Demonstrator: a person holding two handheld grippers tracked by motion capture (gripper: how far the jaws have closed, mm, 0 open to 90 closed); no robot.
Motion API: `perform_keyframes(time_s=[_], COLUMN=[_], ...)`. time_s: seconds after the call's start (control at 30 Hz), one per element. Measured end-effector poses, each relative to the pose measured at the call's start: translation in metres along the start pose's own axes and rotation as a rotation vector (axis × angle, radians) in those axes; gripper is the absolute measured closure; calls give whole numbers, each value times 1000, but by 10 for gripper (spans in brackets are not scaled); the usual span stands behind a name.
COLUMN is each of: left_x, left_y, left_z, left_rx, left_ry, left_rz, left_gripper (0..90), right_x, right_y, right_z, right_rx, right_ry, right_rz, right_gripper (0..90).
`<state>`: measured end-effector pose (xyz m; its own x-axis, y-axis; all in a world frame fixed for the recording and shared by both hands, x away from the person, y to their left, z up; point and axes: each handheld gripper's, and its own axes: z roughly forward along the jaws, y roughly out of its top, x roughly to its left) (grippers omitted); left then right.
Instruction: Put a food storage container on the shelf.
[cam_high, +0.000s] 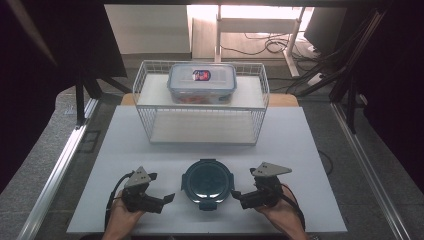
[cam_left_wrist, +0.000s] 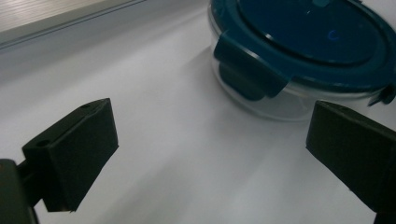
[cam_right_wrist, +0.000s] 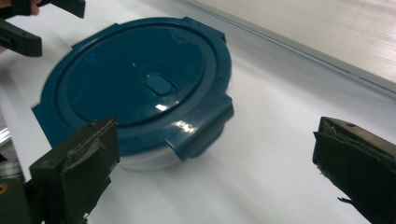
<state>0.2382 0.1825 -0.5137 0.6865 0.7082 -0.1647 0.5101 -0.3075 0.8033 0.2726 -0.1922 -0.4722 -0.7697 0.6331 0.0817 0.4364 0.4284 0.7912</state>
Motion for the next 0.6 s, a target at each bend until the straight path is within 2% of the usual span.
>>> perform_keyframes(time_s=[0.1,0.13,0.17,0.2,0.3,0.4,0.43,0.47,0.53,0.57,0.6], left_x=[-2,-2,-2,-2,1,3,4,4,3,3,4], left_y=[9,9,16,16,27,32,35,40,42,43,42], left_z=[4,4,7,7,18,24,28,37,41,49,51], left_rx=[-5,-5,-4,-4,4,22,32,63,76,105,107], left_ry=[-44,-44,-63,-63,-99,-118,-129,-146,-150,-179,-208], left_rz=[-4,-4,-15,-15,-25,-33,-34,-40,-37,-50,-72], left_gripper=[11,11,13,19,30,36,36,35,32,27,0], right_x=[3,3,4,3,0,-5,-5,-7,-8,-9,-10], right_y=[6,6,10,12,15,16,16,17,19,20,20], right_z=[3,3,5,7,14,21,21,26,30,32,35], right_rx=[25,25,47,60,100,112,112,125,146,153,163], right_ry=[7,7,11,15,40,66,66,73,84,92,106], right_rz=[-5,-5,-6,2,42,57,57,63,76,78,93], right_gripper=[14,14,33,46,79,113,113,124,124,123,116])
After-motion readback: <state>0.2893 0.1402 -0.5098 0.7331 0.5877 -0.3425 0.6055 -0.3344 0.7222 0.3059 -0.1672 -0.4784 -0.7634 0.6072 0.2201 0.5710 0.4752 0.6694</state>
